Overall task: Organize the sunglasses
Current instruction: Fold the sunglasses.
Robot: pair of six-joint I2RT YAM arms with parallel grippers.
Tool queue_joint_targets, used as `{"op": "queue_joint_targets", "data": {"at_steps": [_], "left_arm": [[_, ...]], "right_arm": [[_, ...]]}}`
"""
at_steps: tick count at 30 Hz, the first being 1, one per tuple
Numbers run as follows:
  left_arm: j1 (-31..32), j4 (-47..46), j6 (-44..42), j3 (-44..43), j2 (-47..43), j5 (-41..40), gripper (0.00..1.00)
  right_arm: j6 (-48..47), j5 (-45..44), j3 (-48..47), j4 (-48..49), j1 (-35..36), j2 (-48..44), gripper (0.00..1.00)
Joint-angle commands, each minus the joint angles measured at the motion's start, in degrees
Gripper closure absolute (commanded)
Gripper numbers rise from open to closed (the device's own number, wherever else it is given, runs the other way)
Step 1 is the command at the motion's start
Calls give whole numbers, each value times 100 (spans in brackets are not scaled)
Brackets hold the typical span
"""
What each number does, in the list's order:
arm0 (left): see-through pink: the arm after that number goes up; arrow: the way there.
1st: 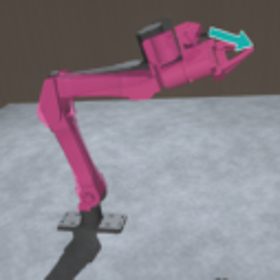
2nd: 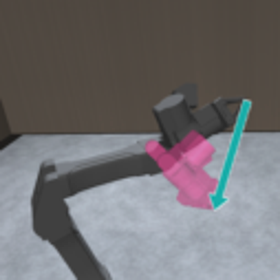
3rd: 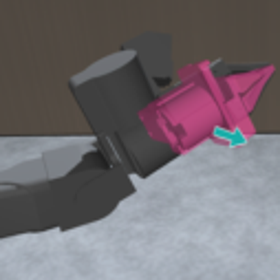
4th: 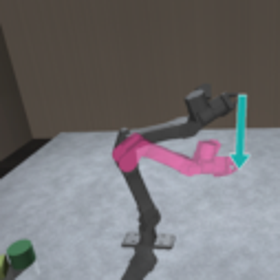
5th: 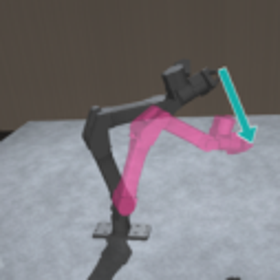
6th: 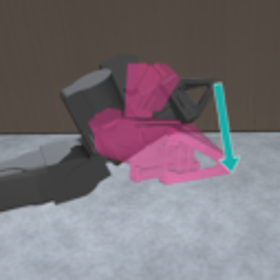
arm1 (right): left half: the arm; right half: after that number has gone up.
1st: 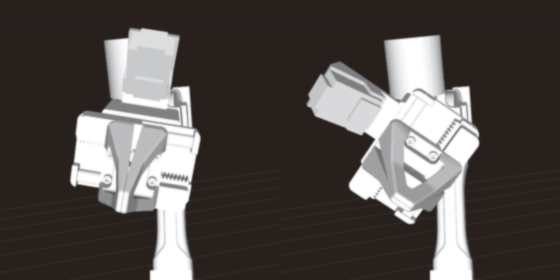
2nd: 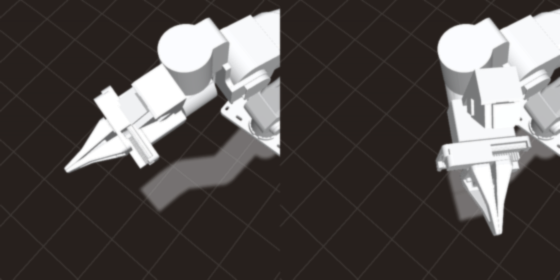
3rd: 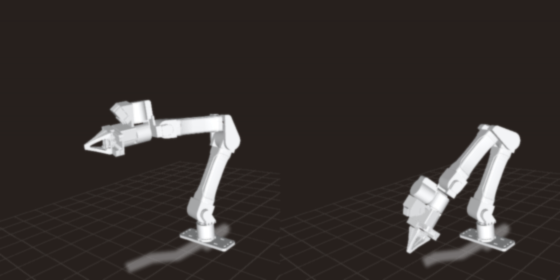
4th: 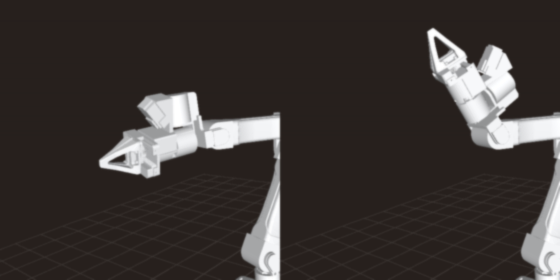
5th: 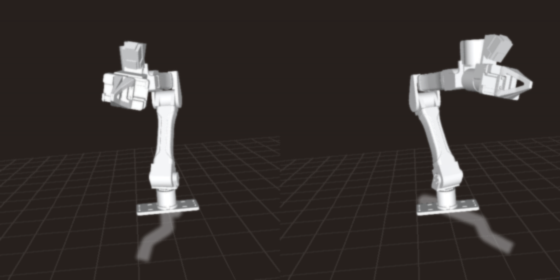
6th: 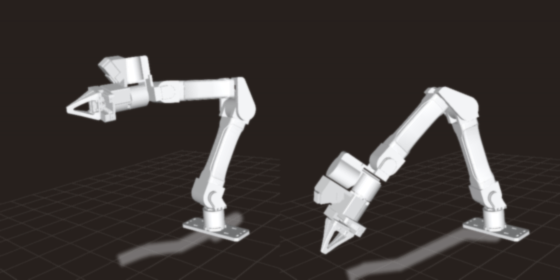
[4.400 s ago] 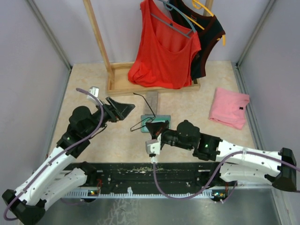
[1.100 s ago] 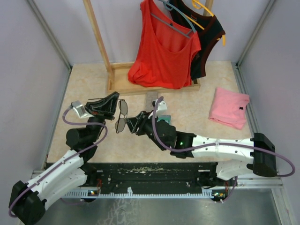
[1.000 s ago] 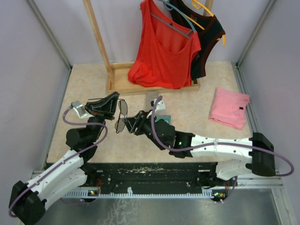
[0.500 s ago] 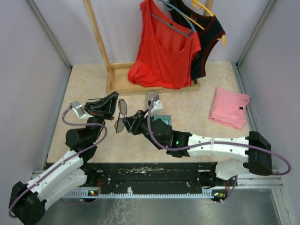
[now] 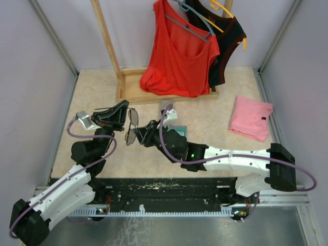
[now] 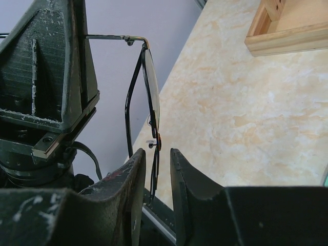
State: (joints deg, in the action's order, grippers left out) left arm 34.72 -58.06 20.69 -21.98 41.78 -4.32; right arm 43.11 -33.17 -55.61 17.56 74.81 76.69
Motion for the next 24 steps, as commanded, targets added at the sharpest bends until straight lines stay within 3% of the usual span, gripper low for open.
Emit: {"op": "queue_joint_targets", "data": {"at_steps": [1, 24], "left_arm": [[0, -136, -69, 28, -100, -52, 100], [0, -137, -47, 58, -100, 3, 100]], "right_arm": [[-40, -88, -318, 274, -36, 61, 74], [-213, -304, -307, 488, -45, 48, 75]]}}
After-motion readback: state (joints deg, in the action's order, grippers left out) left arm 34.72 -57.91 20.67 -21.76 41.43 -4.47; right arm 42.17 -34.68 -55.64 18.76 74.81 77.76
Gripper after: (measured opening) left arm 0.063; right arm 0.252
